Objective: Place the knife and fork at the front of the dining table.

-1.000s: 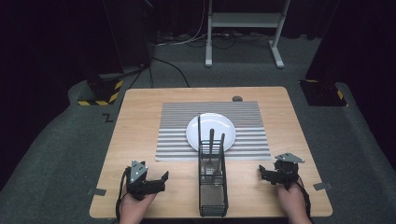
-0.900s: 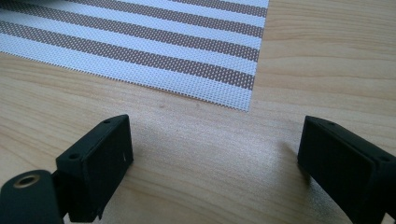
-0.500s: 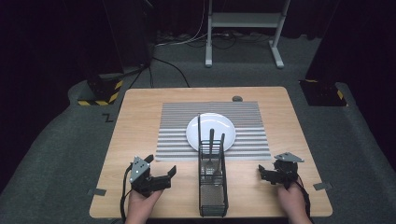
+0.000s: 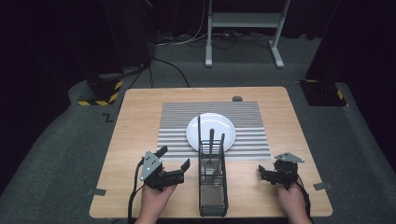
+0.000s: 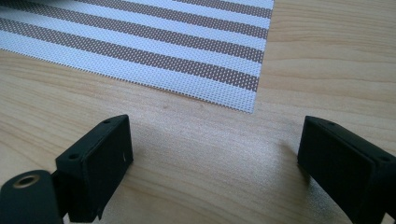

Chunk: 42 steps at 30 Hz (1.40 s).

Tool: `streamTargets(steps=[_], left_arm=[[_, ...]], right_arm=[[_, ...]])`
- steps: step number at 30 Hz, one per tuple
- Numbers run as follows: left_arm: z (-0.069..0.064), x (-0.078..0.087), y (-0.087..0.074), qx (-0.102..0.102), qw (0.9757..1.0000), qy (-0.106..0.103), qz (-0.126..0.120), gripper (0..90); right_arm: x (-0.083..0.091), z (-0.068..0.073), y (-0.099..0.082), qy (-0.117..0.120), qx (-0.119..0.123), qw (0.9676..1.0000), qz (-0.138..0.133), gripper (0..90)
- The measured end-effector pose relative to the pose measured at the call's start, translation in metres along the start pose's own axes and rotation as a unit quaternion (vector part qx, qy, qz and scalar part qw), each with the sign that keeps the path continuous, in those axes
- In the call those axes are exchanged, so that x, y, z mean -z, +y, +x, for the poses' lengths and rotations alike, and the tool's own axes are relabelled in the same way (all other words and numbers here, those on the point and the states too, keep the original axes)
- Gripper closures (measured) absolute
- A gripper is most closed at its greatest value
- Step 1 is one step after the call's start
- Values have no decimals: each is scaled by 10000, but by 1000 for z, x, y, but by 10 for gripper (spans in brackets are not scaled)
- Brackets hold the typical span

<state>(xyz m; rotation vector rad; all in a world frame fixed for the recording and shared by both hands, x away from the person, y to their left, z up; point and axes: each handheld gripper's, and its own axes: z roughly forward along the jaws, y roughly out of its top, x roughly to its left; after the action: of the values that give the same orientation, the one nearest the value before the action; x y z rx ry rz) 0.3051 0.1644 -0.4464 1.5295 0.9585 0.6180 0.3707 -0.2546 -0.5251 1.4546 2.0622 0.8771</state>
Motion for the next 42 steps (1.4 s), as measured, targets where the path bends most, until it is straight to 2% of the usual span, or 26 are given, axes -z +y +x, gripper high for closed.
streamTargets(steps=[5,9,14,19,22,24,27,29,30,33,36,37,39,42], left_arm=[[-2,-9,2,-11,10000,-17,-66,53],[-6,-17,7,-117,9998,-33,-174,57],[-11,-26,14,-108,9996,-100,-225,69],[-14,-38,21,-99,9997,-30,-209,117],[-15,-45,25,-141,9996,135,-188,149],[-16,-50,27,-136,9997,158,-158,163],[-19,-54,29,-227,9990,342,-171,269],[-19,-57,30,-209,9987,446,-141,355],[-19,-59,30,-194,9986,471,-131,427],[-22,-63,30,-203,9987,464,-83,511],[-25,-67,29,-223,9987,468,-1,592],[-25,-68,28,-230,9984,513,28,592],[-26,-71,28,-112,9988,475,65,633],[-28,-75,27,-115,9987,470,153,667]], right_arm=[[0,0,0,8,6,10000,4,98],[0,0,0,9,0,10000,1,98],[0,0,0,7,4,10000,1,98],[0,0,0,7,11,10000,4,98],[0,0,0,9,7,10000,4,98],[0,0,0,8,15,10000,3,98],[0,0,0,22,21,10000,1,98],[0,0,0,24,22,10000,2,98],[0,-1,0,24,30,10000,0,98],[0,-1,0,23,40,10000,-4,98],[0,-1,0,20,32,10000,-3,98],[0,-1,0,20,32,10000,-3,98],[0,-1,0,21,32,10000,-2,98],[0,-1,0,23,34,10000,-2,98]])
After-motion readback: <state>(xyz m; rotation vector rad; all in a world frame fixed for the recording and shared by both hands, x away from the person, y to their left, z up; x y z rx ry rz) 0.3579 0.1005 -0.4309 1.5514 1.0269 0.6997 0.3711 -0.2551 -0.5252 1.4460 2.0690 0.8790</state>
